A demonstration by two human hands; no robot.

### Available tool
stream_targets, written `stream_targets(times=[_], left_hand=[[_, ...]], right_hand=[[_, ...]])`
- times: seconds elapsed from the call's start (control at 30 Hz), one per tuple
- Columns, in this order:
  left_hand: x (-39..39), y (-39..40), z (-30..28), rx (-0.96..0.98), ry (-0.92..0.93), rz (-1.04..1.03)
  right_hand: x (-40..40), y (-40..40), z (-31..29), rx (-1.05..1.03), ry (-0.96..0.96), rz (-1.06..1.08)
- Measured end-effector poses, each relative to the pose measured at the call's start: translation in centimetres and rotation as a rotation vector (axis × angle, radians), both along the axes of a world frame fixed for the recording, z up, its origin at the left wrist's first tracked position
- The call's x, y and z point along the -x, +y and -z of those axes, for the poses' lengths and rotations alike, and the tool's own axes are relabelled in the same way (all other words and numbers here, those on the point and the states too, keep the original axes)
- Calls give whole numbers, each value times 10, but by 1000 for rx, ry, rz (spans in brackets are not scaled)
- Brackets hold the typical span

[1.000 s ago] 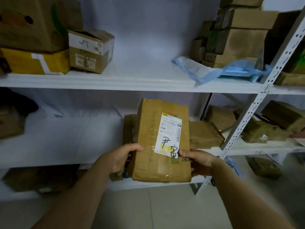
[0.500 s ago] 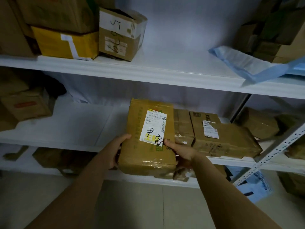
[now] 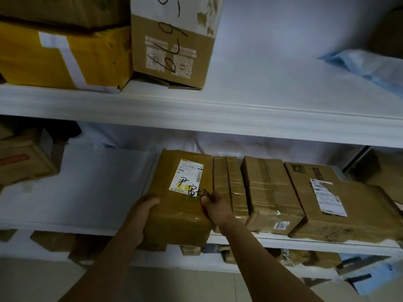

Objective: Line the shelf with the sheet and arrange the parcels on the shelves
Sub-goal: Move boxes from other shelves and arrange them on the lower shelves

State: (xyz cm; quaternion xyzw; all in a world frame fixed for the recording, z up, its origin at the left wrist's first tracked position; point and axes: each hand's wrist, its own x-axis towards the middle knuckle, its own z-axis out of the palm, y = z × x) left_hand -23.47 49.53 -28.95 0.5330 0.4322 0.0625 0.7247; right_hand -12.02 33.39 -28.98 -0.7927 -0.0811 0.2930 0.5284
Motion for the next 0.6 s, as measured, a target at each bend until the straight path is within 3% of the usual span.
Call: stream_targets(times=[0.23, 0.47, 0.6], left_hand=[[-45, 24, 41, 47, -62, -97], [-65, 24, 54, 6, -28, -59], [-59, 19, 47, -95, 40, -39]], right_hand=[[-51, 35, 35, 425, -262, -25], [-64, 26, 39, 511, -268, 68], [-56, 14, 26, 536, -234, 17]])
